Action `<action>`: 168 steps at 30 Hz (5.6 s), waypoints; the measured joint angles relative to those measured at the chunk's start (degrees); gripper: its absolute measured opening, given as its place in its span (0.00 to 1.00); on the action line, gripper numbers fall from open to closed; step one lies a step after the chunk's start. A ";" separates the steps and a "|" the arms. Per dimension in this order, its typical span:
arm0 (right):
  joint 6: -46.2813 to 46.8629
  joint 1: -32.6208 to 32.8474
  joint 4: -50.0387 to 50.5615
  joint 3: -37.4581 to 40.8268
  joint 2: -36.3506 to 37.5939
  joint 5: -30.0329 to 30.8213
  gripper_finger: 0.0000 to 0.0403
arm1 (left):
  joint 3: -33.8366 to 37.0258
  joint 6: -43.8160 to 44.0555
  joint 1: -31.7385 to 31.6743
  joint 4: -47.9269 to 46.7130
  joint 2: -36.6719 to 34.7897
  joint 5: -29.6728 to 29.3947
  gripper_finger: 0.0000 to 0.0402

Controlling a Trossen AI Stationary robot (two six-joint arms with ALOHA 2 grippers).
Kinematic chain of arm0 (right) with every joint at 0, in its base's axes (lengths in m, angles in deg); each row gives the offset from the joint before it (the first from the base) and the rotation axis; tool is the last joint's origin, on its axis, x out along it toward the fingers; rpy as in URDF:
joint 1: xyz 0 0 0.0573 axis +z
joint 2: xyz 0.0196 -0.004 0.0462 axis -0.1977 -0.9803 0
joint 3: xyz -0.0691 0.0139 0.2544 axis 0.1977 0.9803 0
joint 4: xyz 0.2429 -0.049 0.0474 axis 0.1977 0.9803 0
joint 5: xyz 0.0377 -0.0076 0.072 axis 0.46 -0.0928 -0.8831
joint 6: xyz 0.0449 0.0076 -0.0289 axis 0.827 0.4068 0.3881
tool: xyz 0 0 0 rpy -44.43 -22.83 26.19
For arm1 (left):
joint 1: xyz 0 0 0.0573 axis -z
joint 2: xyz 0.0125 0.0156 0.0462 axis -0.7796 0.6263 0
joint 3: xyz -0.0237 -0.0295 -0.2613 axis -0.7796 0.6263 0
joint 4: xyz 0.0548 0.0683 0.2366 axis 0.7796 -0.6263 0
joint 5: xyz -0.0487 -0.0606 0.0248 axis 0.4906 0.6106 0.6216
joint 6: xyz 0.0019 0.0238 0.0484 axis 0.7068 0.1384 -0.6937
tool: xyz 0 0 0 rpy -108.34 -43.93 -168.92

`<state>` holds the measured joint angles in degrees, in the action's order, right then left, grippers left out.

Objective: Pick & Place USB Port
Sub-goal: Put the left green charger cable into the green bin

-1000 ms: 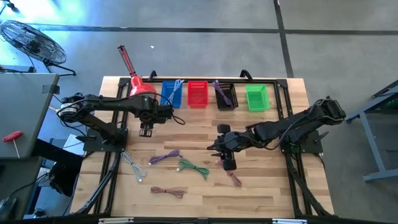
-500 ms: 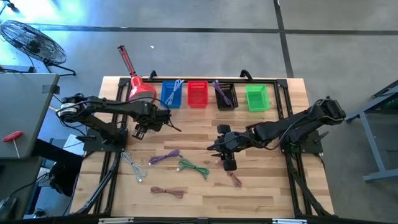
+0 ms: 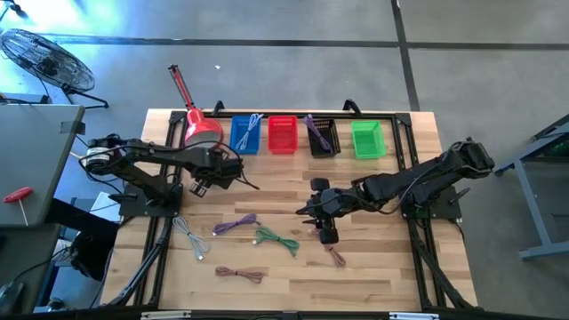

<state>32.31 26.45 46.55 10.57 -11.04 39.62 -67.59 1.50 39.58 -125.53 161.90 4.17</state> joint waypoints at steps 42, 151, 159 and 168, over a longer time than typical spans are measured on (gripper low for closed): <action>0.42 0.00 -0.07 0.02 0.00 -0.02 0.35 | -11.56 18.90 5.00 -11.47 18.16 -9.74 0.01; -15.03 2.84 -22.62 -0.04 0.04 17.44 0.02 | -46.58 34.03 24.79 16.06 5.64 9.00 0.08; -14.88 2.90 -21.35 -0.04 0.04 17.00 0.02 | -46.58 33.67 24.76 16.53 5.62 8.47 0.21; -12.16 2.97 -14.24 0.04 0.00 27.01 0.02 | -46.71 36.13 24.82 16.91 5.53 8.63 0.38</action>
<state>20.15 29.42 32.31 10.62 -11.04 66.63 -114.30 37.63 64.40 -108.62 167.43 12.80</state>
